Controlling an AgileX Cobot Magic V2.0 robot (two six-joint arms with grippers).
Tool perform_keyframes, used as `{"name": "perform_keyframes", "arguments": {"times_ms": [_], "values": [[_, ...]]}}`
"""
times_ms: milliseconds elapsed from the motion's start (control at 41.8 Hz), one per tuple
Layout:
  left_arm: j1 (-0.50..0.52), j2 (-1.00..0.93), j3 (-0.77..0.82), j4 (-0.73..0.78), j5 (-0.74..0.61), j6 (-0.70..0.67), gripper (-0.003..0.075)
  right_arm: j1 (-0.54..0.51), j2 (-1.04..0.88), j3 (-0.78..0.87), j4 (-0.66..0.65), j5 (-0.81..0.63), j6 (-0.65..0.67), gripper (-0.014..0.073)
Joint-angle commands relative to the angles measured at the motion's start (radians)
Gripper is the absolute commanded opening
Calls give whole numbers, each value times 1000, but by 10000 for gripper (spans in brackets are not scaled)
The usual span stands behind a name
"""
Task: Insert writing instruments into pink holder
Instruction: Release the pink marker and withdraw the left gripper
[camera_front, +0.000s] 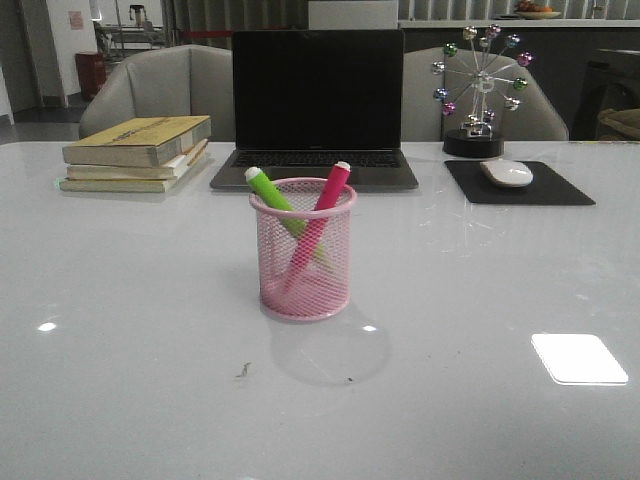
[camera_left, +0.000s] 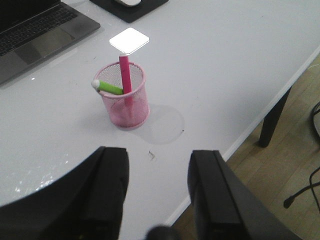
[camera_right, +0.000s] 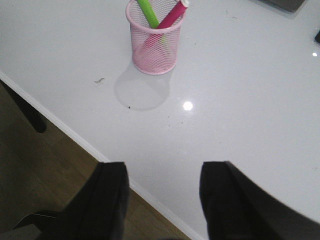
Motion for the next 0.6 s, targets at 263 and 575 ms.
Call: {"name": "perform_keyframes", "arguments": {"times_ms": [263, 575], "values": [[-7, -147, 111, 79, -23, -18, 362, 1, 1, -27, -7, -60, -1, 438], [-7, -147, 134, 160, 8, -196, 319, 1, 1, -27, -7, -55, -1, 438]]}}
